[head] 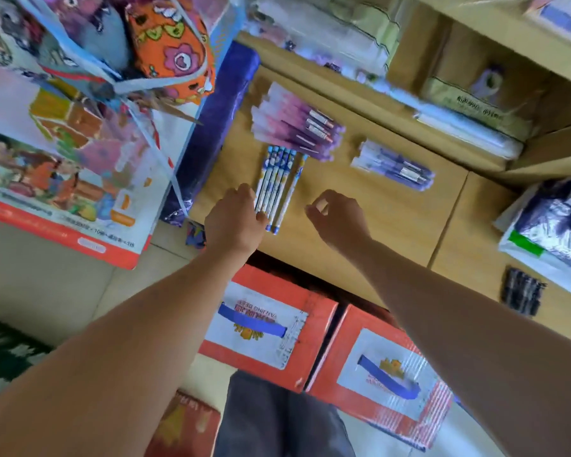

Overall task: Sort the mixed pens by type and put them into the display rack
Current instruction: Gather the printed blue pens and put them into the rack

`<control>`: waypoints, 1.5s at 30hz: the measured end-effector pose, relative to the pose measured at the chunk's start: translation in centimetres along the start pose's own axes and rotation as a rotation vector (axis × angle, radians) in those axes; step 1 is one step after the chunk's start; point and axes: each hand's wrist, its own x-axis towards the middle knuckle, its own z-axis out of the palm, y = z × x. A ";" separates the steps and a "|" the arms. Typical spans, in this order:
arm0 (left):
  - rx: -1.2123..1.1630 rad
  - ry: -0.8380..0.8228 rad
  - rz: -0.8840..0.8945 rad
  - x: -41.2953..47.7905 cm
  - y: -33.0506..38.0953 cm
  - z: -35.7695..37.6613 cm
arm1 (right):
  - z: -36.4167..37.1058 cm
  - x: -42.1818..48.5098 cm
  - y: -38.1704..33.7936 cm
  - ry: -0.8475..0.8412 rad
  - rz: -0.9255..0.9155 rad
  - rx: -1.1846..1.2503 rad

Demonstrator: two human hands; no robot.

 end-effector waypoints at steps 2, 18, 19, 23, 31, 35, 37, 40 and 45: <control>0.000 0.010 -0.033 1.0 -0.3 0.3 | 0.6 1.3 -0.9 0.024 0.024 0.020; -0.090 0.101 0.049 3.5 -1.7 2.1 | 2.9 3.7 -3.6 0.090 0.091 -0.165; -0.078 0.105 0.051 3.4 -1.7 2.1 | 2.9 3.6 -3.6 0.086 0.101 -0.154; 0.023 0.137 0.075 3.3 -1.3 2.2 | 2.7 3.3 -4.0 0.079 0.145 -0.144; 0.103 0.058 0.039 3.5 -1.2 1.9 | 3.3 2.9 -4.0 0.039 0.145 -0.223; 0.082 0.029 0.059 3.2 -1.8 2.2 | 3.2 2.1 -3.0 0.036 0.089 -0.290; 0.097 0.016 0.076 3.3 -1.8 2.2 | 3.0 1.8 -2.7 0.036 0.053 -0.350; 0.115 -0.009 0.074 3.6 -1.8 2.2 | 2.7 1.8 -2.4 0.030 -0.008 -0.424; 0.039 -0.001 0.024 2.9 -2.0 2.2 | 2.7 1.6 -2.2 0.018 -0.042 -0.469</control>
